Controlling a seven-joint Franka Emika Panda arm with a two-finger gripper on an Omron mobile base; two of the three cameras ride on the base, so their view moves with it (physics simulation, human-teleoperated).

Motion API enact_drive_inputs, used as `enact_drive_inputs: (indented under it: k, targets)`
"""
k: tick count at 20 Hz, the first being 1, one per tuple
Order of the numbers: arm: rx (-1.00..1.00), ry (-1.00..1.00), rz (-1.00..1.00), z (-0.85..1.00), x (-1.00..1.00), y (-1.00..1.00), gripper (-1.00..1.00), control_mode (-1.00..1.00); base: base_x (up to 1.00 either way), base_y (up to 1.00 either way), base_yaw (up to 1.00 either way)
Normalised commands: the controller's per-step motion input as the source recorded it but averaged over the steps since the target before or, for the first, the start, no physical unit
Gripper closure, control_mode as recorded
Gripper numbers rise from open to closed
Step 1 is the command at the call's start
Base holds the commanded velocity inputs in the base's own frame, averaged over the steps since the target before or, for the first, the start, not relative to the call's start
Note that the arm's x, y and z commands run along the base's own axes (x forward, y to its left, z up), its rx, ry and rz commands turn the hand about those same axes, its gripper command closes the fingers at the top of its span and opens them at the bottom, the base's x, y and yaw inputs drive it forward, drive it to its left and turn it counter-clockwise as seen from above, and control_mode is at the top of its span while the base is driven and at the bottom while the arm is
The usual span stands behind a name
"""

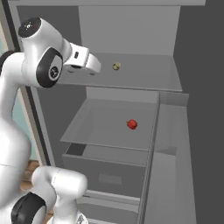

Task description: Pick the egg and butter from the fridge and place them by the bowl for mixing.

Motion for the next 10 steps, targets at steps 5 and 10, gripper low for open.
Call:
enact_drive_inputs:
  k: [5,10]
  targets:
    - [-0.03,0.19,0.03,-0.06,0.66,-0.18,-1.0,-1.0,0.0,0.0,0.0]
    - [-0.02,0.05,0.04,-0.15,0.47,-0.17,-1.0,-1.0,0.0,0.0,0.0]
